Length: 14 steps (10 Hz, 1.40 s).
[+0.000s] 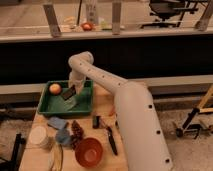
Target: Place eraser in tray
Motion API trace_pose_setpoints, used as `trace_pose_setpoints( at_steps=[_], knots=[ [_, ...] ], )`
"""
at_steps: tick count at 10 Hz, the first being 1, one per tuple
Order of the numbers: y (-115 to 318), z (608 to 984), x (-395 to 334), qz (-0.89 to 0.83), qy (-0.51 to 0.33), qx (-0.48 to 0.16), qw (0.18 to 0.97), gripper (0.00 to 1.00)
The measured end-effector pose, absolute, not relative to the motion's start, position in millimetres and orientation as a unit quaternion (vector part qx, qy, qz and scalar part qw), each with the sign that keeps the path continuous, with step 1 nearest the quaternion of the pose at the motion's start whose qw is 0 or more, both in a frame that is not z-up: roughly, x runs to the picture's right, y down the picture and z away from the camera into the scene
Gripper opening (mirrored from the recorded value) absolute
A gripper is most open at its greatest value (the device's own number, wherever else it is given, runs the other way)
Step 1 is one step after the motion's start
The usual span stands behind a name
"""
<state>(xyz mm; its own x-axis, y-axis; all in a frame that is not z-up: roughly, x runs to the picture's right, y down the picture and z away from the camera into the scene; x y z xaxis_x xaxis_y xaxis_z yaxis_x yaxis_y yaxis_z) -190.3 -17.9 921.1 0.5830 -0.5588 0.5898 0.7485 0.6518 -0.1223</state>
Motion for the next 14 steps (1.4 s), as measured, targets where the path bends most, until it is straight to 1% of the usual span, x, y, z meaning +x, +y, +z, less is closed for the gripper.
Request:
trace_pose_setpoints(
  at_steps=[14],
  knots=[
    [-17, 919, -174, -0.372, -0.263, -0.189, 0.870, 0.80]
  ],
)
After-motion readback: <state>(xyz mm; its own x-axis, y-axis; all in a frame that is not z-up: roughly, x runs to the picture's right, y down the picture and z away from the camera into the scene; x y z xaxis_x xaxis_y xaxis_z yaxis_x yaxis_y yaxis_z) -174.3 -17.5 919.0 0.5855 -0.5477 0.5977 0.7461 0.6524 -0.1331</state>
